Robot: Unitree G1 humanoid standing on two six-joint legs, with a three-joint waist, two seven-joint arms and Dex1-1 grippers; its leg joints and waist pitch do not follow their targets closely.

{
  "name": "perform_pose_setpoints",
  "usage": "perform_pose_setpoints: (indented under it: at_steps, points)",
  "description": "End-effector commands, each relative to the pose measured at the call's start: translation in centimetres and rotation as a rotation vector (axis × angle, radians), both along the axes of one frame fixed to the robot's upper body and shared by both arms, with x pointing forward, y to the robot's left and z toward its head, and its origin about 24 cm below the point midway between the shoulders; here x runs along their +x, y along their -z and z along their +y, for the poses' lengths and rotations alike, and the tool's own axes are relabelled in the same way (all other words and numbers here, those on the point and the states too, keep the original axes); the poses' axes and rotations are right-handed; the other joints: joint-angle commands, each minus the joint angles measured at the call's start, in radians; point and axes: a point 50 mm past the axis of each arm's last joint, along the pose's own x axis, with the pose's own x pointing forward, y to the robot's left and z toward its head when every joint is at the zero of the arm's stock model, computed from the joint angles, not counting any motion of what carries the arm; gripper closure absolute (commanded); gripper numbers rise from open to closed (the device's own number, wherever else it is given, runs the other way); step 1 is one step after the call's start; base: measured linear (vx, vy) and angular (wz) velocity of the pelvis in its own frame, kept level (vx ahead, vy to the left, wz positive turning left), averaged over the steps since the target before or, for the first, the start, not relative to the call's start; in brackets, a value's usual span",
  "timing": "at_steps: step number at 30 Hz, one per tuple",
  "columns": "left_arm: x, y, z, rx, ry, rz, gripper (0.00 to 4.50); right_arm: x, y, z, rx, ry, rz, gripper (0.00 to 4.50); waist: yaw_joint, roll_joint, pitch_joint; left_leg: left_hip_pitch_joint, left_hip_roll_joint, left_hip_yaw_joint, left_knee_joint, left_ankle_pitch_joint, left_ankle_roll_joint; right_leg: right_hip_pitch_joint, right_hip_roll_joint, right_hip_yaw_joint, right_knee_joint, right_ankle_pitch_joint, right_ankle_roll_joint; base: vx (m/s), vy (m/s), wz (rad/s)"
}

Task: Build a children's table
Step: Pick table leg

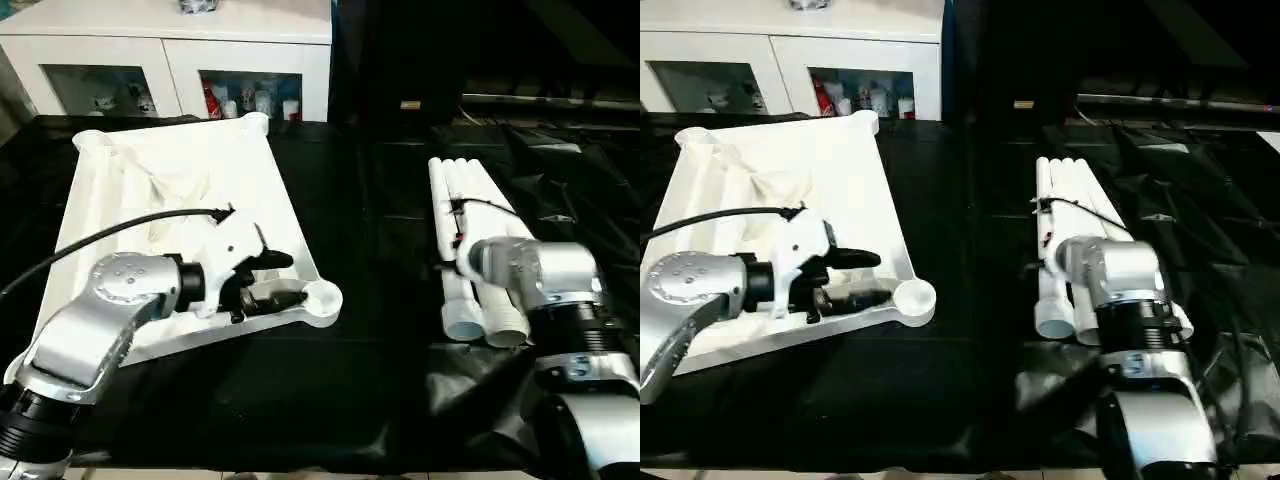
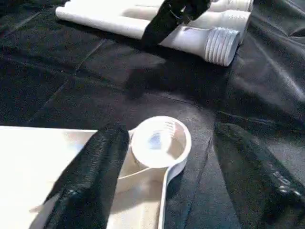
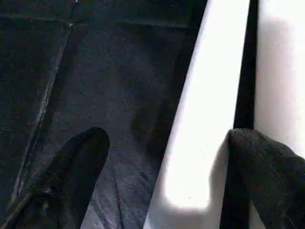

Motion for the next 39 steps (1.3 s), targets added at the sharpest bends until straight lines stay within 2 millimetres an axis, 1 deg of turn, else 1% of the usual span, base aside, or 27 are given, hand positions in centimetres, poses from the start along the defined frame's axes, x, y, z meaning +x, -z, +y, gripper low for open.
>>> perform_pose_setpoints:
  at_steps: [1,4,5,7,9,10,13,15,16,19,20,21,23,25,26,27,29,30,32,33,34,36,37,38,39]
  points:
    - [-0.2,-0.3,0.0,0.016,0.001,-0.012,0.82,0.3,-0.5,0.2,0.021,0.0,0.006,0.0,0.003,-0.004,-0.063,0.001,0.062,-0.019,-0.086,-0.074,-0.032,0.052,-0.083,0.055,-0.068,-0.202,-0.21,0.0,0.0,0.0]
    - [-0.3,-0.3,0.0,0.019,0.004,-0.007,0.76,0.2,-0.5,0.5,0.04,-0.011,0.018,0.0,0.004,-0.005,-0.064,0.0,0.062,-0.018,-0.085,-0.063,-0.03,0.052,-0.083,0.055,-0.066,-0.187,-0.213,0.0,0.0,0.0]
    - [-0.4,-0.3,0.0,0.02,0.005,-0.005,0.56,0.2,-0.5,0.6,0.046,-0.014,0.02,0.0,0.005,-0.004,-0.064,0.0,0.062,-0.018,-0.085,-0.062,-0.031,0.052,-0.083,0.055,-0.066,-0.183,-0.216,0.0,0.0,0.0]
    - [-0.4,-0.3,0.0,0.021,0.006,-0.004,0.34,0.2,-0.5,0.6,0.04,-0.022,0.017,0.0,0.005,-0.004,-0.064,0.0,0.062,-0.019,-0.085,-0.062,-0.031,0.052,-0.083,0.054,-0.065,-0.18,-0.217,0.0,0.0,0.0]
    - [-0.4,-0.3,-0.1,0.021,0.008,-0.005,0.28,0.2,-0.5,0.6,0.036,-0.022,0.015,0.0,0.005,-0.005,-0.063,0.0,0.062,-0.018,-0.085,-0.066,-0.031,0.052,-0.083,0.055,-0.066,-0.185,-0.216,0.0,0.0,0.0]
    - [-0.4,-0.3,-0.1,0.023,0.01,-0.006,0.08,0.3,-0.5,0.7,0.036,-0.02,0.014,0.0,0.006,-0.003,-0.063,0.001,0.062,-0.018,-0.086,-0.07,-0.034,0.051,-0.084,0.055,-0.067,-0.196,-0.214,0.0,0.0,0.0]
    - [-0.5,-0.3,-0.1,0.026,0.011,-0.005,0.08,0.3,-0.5,0.8,0.036,-0.022,0.016,0.0,0.005,-0.004,-0.063,0.001,0.062,-0.018,-0.086,-0.07,-0.035,0.051,-0.083,0.055,-0.067,-0.194,-0.214,0.0,0.0,0.0]
    - [-0.5,-0.3,-0.1,0.034,0.014,-0.007,0.08,0.2,-0.1,1.0,0.053,-0.023,0.033,0.0,0.005,-0.005,-0.063,0.0,0.062,-0.019,-0.087,-0.076,-0.036,0.051,-0.084,0.055,-0.068,-0.204,-0.214,0.0,0.0,0.0]
    - [-0.5,-0.3,-0.1,0.035,0.015,-0.007,0.08,0.2,0.1,1.1,0.067,-0.02,0.042,0.0,0.005,-0.003,-0.062,0.0,0.062,-0.019,-0.087,-0.081,-0.036,0.051,-0.085,0.055,-0.069,-0.212,-0.213,0.0,0.0,0.0]
    - [-0.4,-0.3,-0.1,0.037,0.018,-0.006,0.08,0.1,0.5,1.4,0.113,-0.022,0.065,0.0,0.005,-0.003,-0.064,0.0,0.062,-0.019,-0.086,-0.072,-0.036,0.051,-0.084,0.055,-0.067,-0.197,-0.213,0.0,0.0,0.0]
    - [-0.4,-0.3,-0.1,0.039,0.02,-0.007,0.0,-0.1,0.8,1.5,0.136,-0.025,0.079,0.3,0.006,-0.002,-0.064,0.0,0.062,-0.019,-0.086,-0.067,-0.035,0.051,-0.084,0.055,-0.065,-0.185,-0.218,0.0,0.0,0.0]
    - [-0.4,-0.3,-0.2,0.039,0.023,-0.007,0.0,-0.2,1.1,1.6,0.147,-0.028,0.092,0.3,0.007,-0.001,-0.065,0.0,0.063,-0.019,-0.086,-0.063,-0.035,0.052,-0.085,0.055,-0.064,-0.173,-0.221,0.0,0.0,0.0]
    - [-0.5,-0.3,-0.3,0.039,0.03,-0.005,0.0,-0.3,1.5,1.8,0.173,-0.031,0.11,0.37,0.007,-0.001,-0.065,0.0,0.062,-0.019,-0.086,-0.06,-0.034,0.051,-0.083,0.054,-0.064,-0.162,-0.226,0.0,0.0,0.0]
    - [-0.5,-0.3,-0.4,0.039,0.037,-0.004,0.0,-0.4,1.8,1.9,0.189,-0.033,0.122,0.66,0.007,-0.001,-0.064,0.0,0.063,-0.019,-0.087,-0.07,-0.034,0.052,-0.085,0.054,-0.065,-0.172,-0.228,0.0,0.0,0.0]
    - [-0.5,-0.2,-0.4,0.039,0.039,-0.003,0.0,-0.4,1.9,1.9,0.192,-0.03,0.127,0.66,0.008,-0.001,-0.063,0.001,0.064,-0.019,-0.088,-0.075,-0.036,0.051,-0.084,0.054,-0.066,-0.182,-0.225,0.0,0.0,0.0]
    - [-0.6,-0.2,-0.5,0.04,0.042,-0.003,0.0,-0.5,2.0,1.9,0.193,-0.029,0.131,0.78,0.008,-0.001,-0.063,0.001,0.063,-0.019,-0.088,-0.083,-0.04,0.05,-0.085,0.054,-0.067,-0.193,-0.223,0.0,0.0,0.0]
    - [-0.7,-0.1,-0.7,0.042,0.05,-0.002,0.0,-0.5,2.2,1.9,0.195,-0.022,0.142,0.89,0.008,-0.004,-0.063,0.002,0.064,-0.019,-0.089,-0.087,-0.042,0.05,-0.086,0.054,-0.068,-0.204,-0.22,0.0,0.0,0.0]
    - [-0.7,-0.1,-0.7,0.042,0.051,-0.002,0.0,-0.5,2.2,1.8,0.195,-0.021,0.144,1.09,0.008,-0.005,-0.063,0.001,0.063,-0.019,-0.089,-0.088,-0.043,0.051,-0.086,0.054,-0.068,-0.207,-0.217,0.0,0.0,0.0]
    - [-0.8,-0.1,-0.8,0.042,0.053,-0.001,0.0,-0.5,2.3,1.8,0.2,-0.019,0.147,1.16,0.008,-0.006,-0.063,0.001,0.064,-0.019,-0.089,-0.085,-0.042,0.05,-0.086,0.054,-0.068,-0.207,-0.215,0.0,0.0,0.0]
    - [-0.8,0.0,-0.9,0.041,0.056,0.001,0.0,-0.5,2.3,1.7,0.21,-0.018,0.152,1.21,0.008,-0.01,-0.064,0.0,0.064,-0.019,-0.089,-0.081,-0.04,0.051,-0.086,0.054,-0.068,-0.206,-0.215,0.0,0.0,0.0]
    - [-0.8,0.1,-0.9,0.044,0.058,-0.001,0.0,-0.5,2.4,1.7,0.203,-0.023,0.155,1.3,0.009,-0.007,-0.064,0.001,0.064,-0.019,-0.089,-0.078,-0.04,0.051,-0.087,0.054,-0.067,-0.204,-0.217,0.0,0.0,0.0]
    - [-0.8,0.1,-0.9,0.047,0.059,-0.002,0.0,-0.5,2.4,1.6,0.2,-0.024,0.156,1.53,0.008,-0.006,-0.063,0.0,0.064,-0.019,-0.089,-0.078,-0.04,0.051,-0.086,0.054,-0.067,-0.201,-0.217,0.0,0.0,0.0]
    - [-0.8,0.1,-1.0,0.047,0.059,-0.004,0.0,-0.4,2.3,1.6,0.2,-0.025,0.154,1.53,0.007,-0.011,-0.064,0.0,0.064,-0.018,-0.089,-0.077,-0.039,0.051,-0.086,0.054,-0.067,-0.199,-0.216,0.0,0.0,0.0]
    - [-0.8,0.1,-1.0,0.047,0.059,-0.004,0.0,-0.4,2.3,1.6,0.199,-0.026,0.154,1.7,0.007,-0.013,-0.064,0.0,0.064,-0.018,-0.089,-0.074,-0.039,0.051,-0.086,0.054,-0.067,-0.195,-0.218,0.0,0.0,0.0]
    - [-0.8,0.1,-1.0,0.047,0.059,-0.005,0.0,-0.4,2.3,1.6,0.199,-0.025,0.153,1.81,0.008,-0.011,-0.063,0.0,0.064,-0.019,-0.089,-0.075,-0.04,0.051,-0.086,0.054,-0.066,-0.195,-0.218,0.0,0.0,0.0]
